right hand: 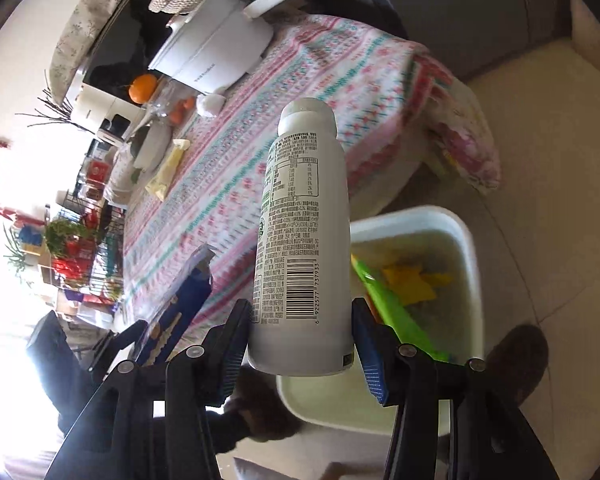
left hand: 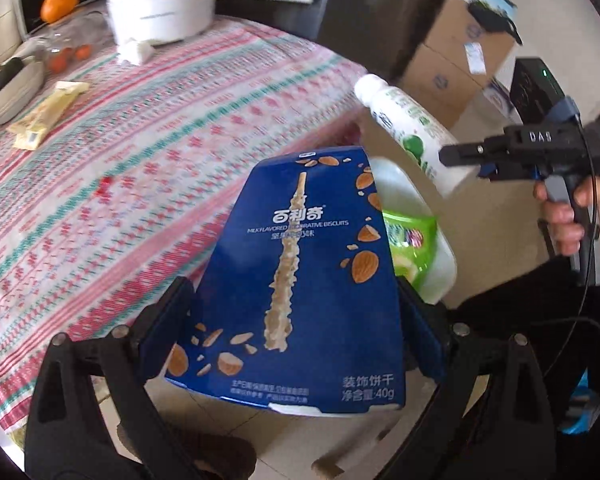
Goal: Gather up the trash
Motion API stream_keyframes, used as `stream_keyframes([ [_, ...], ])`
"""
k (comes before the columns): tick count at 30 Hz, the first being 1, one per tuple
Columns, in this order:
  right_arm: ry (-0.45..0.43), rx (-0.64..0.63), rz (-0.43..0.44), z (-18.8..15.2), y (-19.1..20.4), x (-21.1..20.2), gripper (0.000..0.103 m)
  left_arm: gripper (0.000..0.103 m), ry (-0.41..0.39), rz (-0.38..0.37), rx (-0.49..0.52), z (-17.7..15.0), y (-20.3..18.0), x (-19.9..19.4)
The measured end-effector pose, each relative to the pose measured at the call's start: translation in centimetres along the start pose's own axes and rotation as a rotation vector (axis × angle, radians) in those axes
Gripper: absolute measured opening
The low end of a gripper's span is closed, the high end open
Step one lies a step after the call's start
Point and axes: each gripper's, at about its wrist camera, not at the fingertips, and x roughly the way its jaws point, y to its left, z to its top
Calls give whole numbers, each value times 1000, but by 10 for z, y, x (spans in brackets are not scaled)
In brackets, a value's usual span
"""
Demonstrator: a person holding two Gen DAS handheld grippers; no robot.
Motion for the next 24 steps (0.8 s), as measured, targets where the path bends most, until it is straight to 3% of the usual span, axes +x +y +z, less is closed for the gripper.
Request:
stream_keyframes([
  [9,7,4,-67,-17,-36,-8,51,97,143,-24,137,-2,-50,55],
  [11,6,-10,-77,-19,-36,-10,50,78,159,-30,167,-2,-55,62],
  [13,6,-21,-85,-21,-35,-10,50,78,185,-34,192,-1,-58,70],
  [24,-1,-35,-106,-22,-30,-10,50,80,167,-49,208,-5,-47,84],
])
